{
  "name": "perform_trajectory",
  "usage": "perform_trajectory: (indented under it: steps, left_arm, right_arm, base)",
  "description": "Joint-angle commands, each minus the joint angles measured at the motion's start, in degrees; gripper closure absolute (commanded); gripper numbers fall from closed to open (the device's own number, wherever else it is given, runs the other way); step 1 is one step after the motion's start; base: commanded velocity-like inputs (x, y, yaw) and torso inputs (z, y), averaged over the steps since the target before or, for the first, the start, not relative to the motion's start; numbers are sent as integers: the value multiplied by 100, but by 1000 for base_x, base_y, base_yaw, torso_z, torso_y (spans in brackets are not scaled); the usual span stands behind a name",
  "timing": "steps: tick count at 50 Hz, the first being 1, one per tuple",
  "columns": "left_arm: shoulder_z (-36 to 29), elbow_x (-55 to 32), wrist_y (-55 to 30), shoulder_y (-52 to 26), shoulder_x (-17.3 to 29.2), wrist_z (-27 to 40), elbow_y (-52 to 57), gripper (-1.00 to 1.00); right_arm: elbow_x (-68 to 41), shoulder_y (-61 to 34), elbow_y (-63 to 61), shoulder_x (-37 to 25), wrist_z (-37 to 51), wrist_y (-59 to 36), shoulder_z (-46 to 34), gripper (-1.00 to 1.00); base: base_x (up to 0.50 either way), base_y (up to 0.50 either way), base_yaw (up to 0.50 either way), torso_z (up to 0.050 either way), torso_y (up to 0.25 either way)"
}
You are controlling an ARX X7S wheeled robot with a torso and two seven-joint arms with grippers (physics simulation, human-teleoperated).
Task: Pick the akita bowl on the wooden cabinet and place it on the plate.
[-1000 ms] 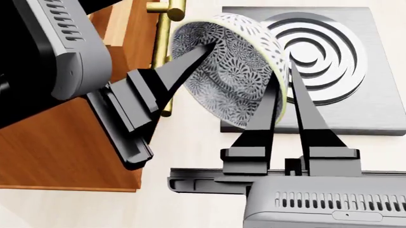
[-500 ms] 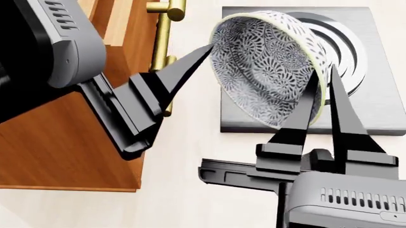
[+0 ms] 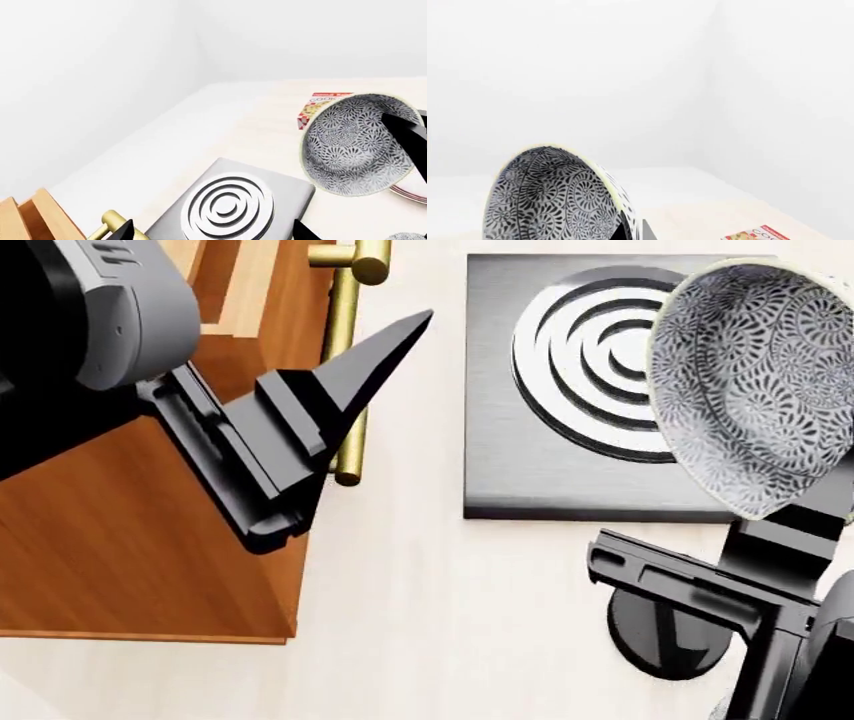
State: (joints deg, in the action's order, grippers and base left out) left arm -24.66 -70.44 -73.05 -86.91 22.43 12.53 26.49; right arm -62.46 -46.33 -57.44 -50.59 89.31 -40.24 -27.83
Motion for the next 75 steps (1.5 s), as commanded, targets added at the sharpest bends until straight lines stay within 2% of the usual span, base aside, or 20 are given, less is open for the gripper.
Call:
perform_trajectory:
  steps: [1, 11, 21, 28, 35, 37, 49, 60, 67, 75]
  left_arm:
    - [-25, -2, 75, 32, 7, 31, -10, -100]
    - [-45, 0, 134, 55, 45, 26, -18, -100]
    - [-23, -18, 212, 128, 128, 27, 20, -100]
    - [-49, 12, 265, 161, 166, 10, 28, -100]
    - [-93, 62, 320, 183, 173, -23, 4, -100]
    - [-108, 78, 337, 181, 174, -35, -3, -100]
    - [-138, 72, 396, 239, 192, -6, 17, -100]
    - [-124, 52, 454, 310, 259, 23, 43, -100]
    - [-118, 47, 496, 348, 294, 33, 56, -100]
    - [-135, 53, 534, 364, 320, 18, 44, -100]
  right_arm:
    - [-497, 789, -254, -204, 64, -638, 1606, 100]
    - [-345, 1598, -255, -1032, 67, 283, 1869, 100]
    - [-171, 3326, -255, -1871, 67, 1352, 2908, 100]
    - [-20, 5583, -255, -2279, 67, 2151, 4587, 100]
    - [156, 8544, -255, -2350, 66, 2992, 6946, 100]
    - [164, 9113, -255, -2302, 66, 3126, 7444, 100]
    - [112, 9128, -255, -1858, -196, 2877, 7752, 100]
    - [-19, 9111, -254, -1863, -218, 2848, 7714, 100]
    - [-96, 8768, 214, -2082, -343, 2795, 7270, 100]
    - [-64, 8411, 1006, -2250, -596, 3394, 6300, 100]
  base:
    - [0, 0, 0, 0, 0]
    - [0, 0, 0, 0, 0]
    - [0, 0, 0, 0, 1]
    - [0, 0, 0, 0, 0]
    - [0, 0, 0, 0, 0]
    - [0, 0, 0, 0, 0]
    - [0, 0, 0, 1, 0]
    - [0, 0, 0, 0, 1]
    - [0, 0, 0, 0, 0]
    - [0, 0, 0, 0, 0]
